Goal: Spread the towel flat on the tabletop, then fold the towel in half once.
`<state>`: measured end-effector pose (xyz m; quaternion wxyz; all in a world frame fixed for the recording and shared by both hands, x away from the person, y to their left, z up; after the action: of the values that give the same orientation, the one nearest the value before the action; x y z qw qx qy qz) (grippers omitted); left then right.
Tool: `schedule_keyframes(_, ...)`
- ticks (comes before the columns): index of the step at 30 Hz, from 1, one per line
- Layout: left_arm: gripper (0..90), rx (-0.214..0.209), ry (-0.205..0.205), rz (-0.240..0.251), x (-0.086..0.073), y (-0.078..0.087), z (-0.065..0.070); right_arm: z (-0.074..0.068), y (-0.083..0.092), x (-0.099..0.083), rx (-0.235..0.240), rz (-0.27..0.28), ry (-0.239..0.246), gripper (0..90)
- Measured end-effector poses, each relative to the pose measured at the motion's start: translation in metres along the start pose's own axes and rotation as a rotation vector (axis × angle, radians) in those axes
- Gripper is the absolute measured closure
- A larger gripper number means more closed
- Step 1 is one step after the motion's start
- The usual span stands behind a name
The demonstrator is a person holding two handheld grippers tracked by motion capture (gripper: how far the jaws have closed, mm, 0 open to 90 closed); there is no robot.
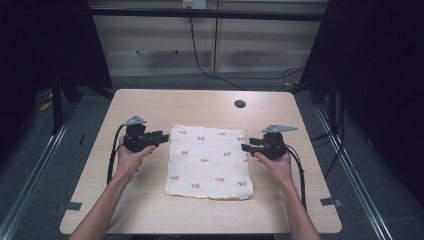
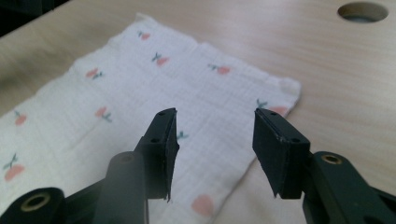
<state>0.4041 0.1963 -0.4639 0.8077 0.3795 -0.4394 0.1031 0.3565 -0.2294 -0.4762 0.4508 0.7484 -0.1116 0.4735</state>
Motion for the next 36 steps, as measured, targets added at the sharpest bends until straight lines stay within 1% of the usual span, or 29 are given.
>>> schedule_keyframes(2,63.2,-0.011,-0.014,-0.018,-0.004,0.001,0.003,-0.004,0.001,-0.004,0.012,-0.029,0.014,53.3)
schedule_keyframes(4,63.5,-0.026,-0.035,-0.025,-0.008,0.003,0.007,-0.009,0.003,-0.006,0.042,-0.052,0.028,58.1)
schedule_keyframes(5,64.3,-0.032,-0.041,-0.029,-0.01,0.003,0.009,-0.013,0.004,-0.008,0.054,-0.067,0.042,59.8)
schedule_keyframes(7,67.1,-0.044,-0.062,-0.038,-0.016,0.003,0.013,-0.019,0.004,-0.013,0.053,-0.094,0.064,61.7)
schedule_keyframes(8,71.8,-0.048,-0.082,-0.033,-0.018,0.002,0.014,-0.022,0.004,-0.016,0.053,-0.105,0.082,62.9)
schedule_keyframes(9,72.7,-0.052,-0.09,-0.032,-0.02,0.002,0.016,-0.025,0.005,-0.018,0.054,-0.112,0.083,63.5)
schedule_keyframes(10,73.3,-0.06,-0.083,-0.039,-0.021,0.0,0.016,-0.026,0.005,-0.02,0.053,-0.107,0.077,63.9)
schedule_keyframes(12,73.4,-0.053,-0.095,-0.057,-0.024,-0.005,0.019,-0.025,0.003,-0.022,0.064,-0.096,0.068,64.8)
schedule_keyframes(14,72.0,-0.046,-0.103,-0.084,-0.027,-0.012,0.021,-0.024,-0.002,-0.023,0.059,-0.105,0.056,64.4)
schedule_keyframes(15,71.0,-0.044,-0.103,-0.091,-0.028,-0.016,0.022,-0.022,-0.005,-0.024,0.057,-0.108,0.059,62.8)
schedule_keyframes(16,70.3,-0.044,-0.103,-0.091,-0.028,-0.016,0.022,-0.021,-0.008,-0.025,0.055,-0.114,0.057,62.0)
schedule_keyframes(17,69.8,-0.035,-0.115,-0.107,-0.03,-0.022,0.023,-0.021,-0.011,-0.026,0.049,-0.124,0.058,61.8)
schedule_keyframes(18,69.8,-0.033,-0.12,-0.112,-0.032,-0.024,0.023,-0.021,-0.013,-0.026,0.045,-0.126,0.06,60.6)
schedule_keyframes(20,71.7,-0.029,-0.135,-0.12,-0.034,-0.027,0.024,-0.019,-0.015,-0.027,0.04,-0.126,0.057,59.5)
schedule_keyframes(23,75.3,-0.043,-0.155,-0.14,-0.037,-0.032,0.029,-0.019,-0.017,-0.028,0.041,-0.13,0.061,60.2)
schedule_keyframes(24,76.2,-0.049,-0.163,-0.15,-0.038,-0.034,0.03,-0.019,-0.017,-0.029,0.039,-0.136,0.061,61.7)
schedule_keyframes(25,76.5,-0.04,-0.174,-0.158,-0.039,-0.035,0.031,-0.019,-0.018,-0.029,0.037,-0.138,0.07,62.5)
schedule_keyframes(26,76.6,-0.034,-0.183,-0.167,-0.04,-0.037,0.031,-0.019,-0.02,-0.03,0.036,-0.142,0.068,63.2)
schedule_keyframes(27,76.8,-0.043,-0.176,-0.172,-0.041,-0.038,0.031,-0.019,-0.021,-0.03,0.039,-0.143,0.07,64.5)
schedule_keyframes(28,76.9,-0.04,-0.18,-0.179,-0.042,-0.039,0.031,-0.02,-0.022,-0.03,0.04,-0.147,0.064,64.8)
schedule_keyframes(29,76.9,-0.04,-0.18,-0.179,-0.042,-0.039,0.031,-0.02,-0.022,-0.031,0.039,-0.15,0.069,65.0)
schedule_keyframes(30,76.9,-0.044,-0.176,-0.191,-0.044,-0.04,0.03,-0.021,-0.023,-0.031,0.038,-0.152,0.073,65.0)
schedule_keyframes(31,76.9,-0.042,-0.18,-0.201,-0.045,-0.041,0.031,-0.021,-0.023,-0.031,0.036,-0.151,0.072,64.6)
schedule_keyframes(32,76.9,-0.04,-0.19,-0.199,-0.047,-0.041,0.031,-0.021,-0.024,-0.031,0.036,-0.148,0.069,63.8)
schedule_keyframes(34,77.0,-0.042,-0.182,-0.198,-0.047,-0.041,0.031,-0.022,-0.024,-0.032,0.033,-0.144,0.068,63.3)
schedule_keyframes(36,77.1,-0.044,-0.185,-0.199,-0.048,-0.041,0.031,-0.022,-0.024,-0.032,0.035,-0.148,0.067,64.0)
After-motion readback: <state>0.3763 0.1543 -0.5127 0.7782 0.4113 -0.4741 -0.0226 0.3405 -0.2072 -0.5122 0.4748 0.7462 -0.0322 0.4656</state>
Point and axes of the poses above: each handheld gripper's, and its own axes: y roughly backward along the jaws, x roughly out of its top, z roughly to its right, the point moved 1 cm from there along -y, roughly forward along the jaws, and after that the axes turned 4 degrees about y, right-handed, at the moved point
